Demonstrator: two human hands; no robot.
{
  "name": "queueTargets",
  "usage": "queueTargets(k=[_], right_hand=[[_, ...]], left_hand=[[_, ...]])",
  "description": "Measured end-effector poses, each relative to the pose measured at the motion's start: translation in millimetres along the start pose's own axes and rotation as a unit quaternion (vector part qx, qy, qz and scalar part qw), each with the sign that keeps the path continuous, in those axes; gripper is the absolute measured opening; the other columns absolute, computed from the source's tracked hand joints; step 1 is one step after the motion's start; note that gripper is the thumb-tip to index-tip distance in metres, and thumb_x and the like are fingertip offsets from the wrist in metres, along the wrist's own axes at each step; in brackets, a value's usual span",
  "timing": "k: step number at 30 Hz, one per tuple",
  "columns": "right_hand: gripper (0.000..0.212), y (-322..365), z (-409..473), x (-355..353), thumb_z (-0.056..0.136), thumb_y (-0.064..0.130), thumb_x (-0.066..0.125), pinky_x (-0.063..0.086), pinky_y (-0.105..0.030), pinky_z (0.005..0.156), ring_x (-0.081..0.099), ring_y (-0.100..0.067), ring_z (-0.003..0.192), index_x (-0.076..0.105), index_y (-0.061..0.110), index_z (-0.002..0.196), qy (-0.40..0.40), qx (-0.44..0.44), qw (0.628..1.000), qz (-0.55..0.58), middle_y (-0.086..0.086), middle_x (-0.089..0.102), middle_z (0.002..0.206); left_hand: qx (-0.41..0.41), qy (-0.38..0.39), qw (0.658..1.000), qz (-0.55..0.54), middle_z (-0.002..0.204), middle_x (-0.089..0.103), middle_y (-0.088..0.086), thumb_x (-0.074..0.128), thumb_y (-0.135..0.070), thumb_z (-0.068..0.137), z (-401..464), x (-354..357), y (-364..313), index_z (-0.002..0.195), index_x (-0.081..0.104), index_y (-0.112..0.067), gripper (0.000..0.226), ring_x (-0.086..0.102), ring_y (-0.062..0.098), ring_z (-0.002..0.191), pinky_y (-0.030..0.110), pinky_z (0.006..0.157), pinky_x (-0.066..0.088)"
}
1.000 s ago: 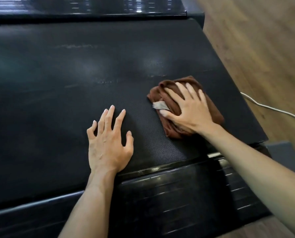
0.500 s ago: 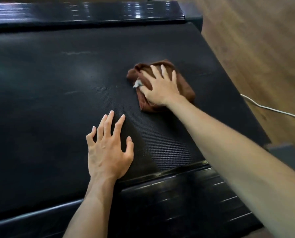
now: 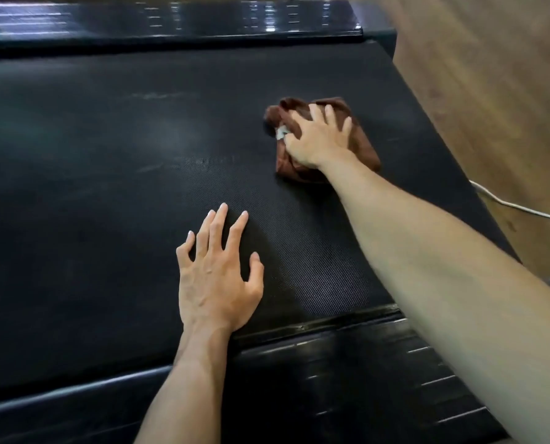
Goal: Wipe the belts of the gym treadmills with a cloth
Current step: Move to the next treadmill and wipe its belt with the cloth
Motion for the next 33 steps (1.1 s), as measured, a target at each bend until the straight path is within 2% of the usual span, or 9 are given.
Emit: queueTargets(k=[3,7,11,15,20,24,26,29,33], right_hand=[[0.062,39,-21,12,0.102,0.059,0.033,-0.003,-0.063,0.125,0.000,-0.030,0.160,0.026,0.044,0.161,-0.003,-0.103,0.995,-0.011,-0.001,0.010,0.174],[0.065,10,-88,21,0.096,0.062,0.030,0.000,-0.059,0.127,0.006,-0.023,0.159,0.028,0.048,0.159,-0.017,-0.164,0.986,-0.009,0.005,0.017,0.172],[0.065,-40,-82,15,0.098,0.064,0.026,-0.001,-0.058,0.126,0.000,-0.022,0.160,0.023,0.048,0.160,-0.003,-0.028,0.999,-0.019,0.006,0.008,0.174],[0.062,3,-26,5,0.103,0.062,0.028,-0.006,-0.066,0.123,-0.005,-0.034,0.160,0.023,0.043,0.162,-0.008,0.055,0.998,0.022,-0.004,0.004,0.175],[0.061,99,-29,26,0.101,0.062,0.030,-0.006,-0.064,0.124,-0.002,-0.031,0.160,0.027,0.047,0.160,-0.003,-0.111,0.994,0.002,-0.002,0.008,0.174],[0.067,89,-102,42,0.094,0.063,0.027,-0.008,-0.056,0.126,-0.001,-0.021,0.160,0.029,0.048,0.158,-0.010,-0.194,0.981,-0.001,0.006,0.011,0.173],[0.066,61,-114,41,0.092,0.061,0.029,-0.007,-0.055,0.127,0.000,-0.019,0.160,0.031,0.050,0.157,-0.024,-0.157,0.987,0.002,0.009,0.013,0.172],[0.056,37,-77,30,0.100,0.054,0.038,-0.004,-0.057,0.127,0.002,-0.020,0.160,0.038,0.046,0.156,-0.050,-0.026,0.998,0.009,0.005,0.014,0.173],[0.061,75,-7,20,0.101,0.061,0.031,-0.007,-0.063,0.124,-0.003,-0.029,0.160,0.032,0.043,0.159,-0.038,0.032,0.998,0.038,-0.003,0.008,0.174]], left_hand=[[0.002,0.001,1.000,0.005,0.170,0.017,-0.002,0.025,-0.054,0.092,0,-1,1,0.159,0.028,-0.033,0.070,0.013,0.016,0.157,0.047,0.122,0.021],[0.005,0.019,1.000,-0.009,0.170,0.017,-0.001,0.024,-0.054,0.093,0,-2,0,0.159,0.029,-0.032,0.070,0.011,0.016,0.158,0.047,0.124,0.017],[0.019,-0.002,0.995,-0.093,0.165,0.032,0.000,0.041,-0.049,0.094,4,-19,17,0.153,0.045,-0.025,0.064,0.024,0.015,0.153,0.042,0.125,0.017],[-0.064,-0.038,0.995,-0.069,0.165,0.033,0.004,0.038,-0.049,0.097,12,-38,72,0.155,0.042,-0.016,0.066,0.023,0.018,0.154,0.043,0.125,0.015],[-0.113,-0.003,0.993,-0.017,0.171,0.016,0.004,0.046,-0.050,0.100,28,-43,127,0.161,0.026,-0.014,0.074,0.006,0.016,0.158,0.044,0.128,0.004],[-0.094,0.017,0.995,0.020,0.172,0.005,-0.002,0.038,-0.061,0.097,34,-38,137,0.163,0.018,-0.020,0.080,-0.001,0.011,0.158,0.043,0.128,0.001],[-0.098,-0.001,0.995,0.029,0.172,0.005,-0.004,0.034,-0.062,0.095,33,-36,137,0.163,0.018,-0.022,0.080,-0.001,0.010,0.158,0.042,0.127,0.002],[-0.096,-0.010,0.995,0.033,0.172,0.005,-0.004,0.028,-0.065,0.094,35,-35,137,0.163,0.017,-0.022,0.082,0.001,0.009,0.157,0.043,0.126,0.004],[-0.090,-0.009,0.995,0.051,0.172,0.002,-0.003,0.011,-0.070,0.087,36,-32,139,0.164,0.011,-0.022,0.091,-0.002,0.010,0.158,0.044,0.125,0.006]])
Point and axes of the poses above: each hand's wrist, its own z-axis towards the middle knuckle, its own x-axis out of the palm, y = z × x, the point moved 3 cm from there along z, towards the middle knuckle
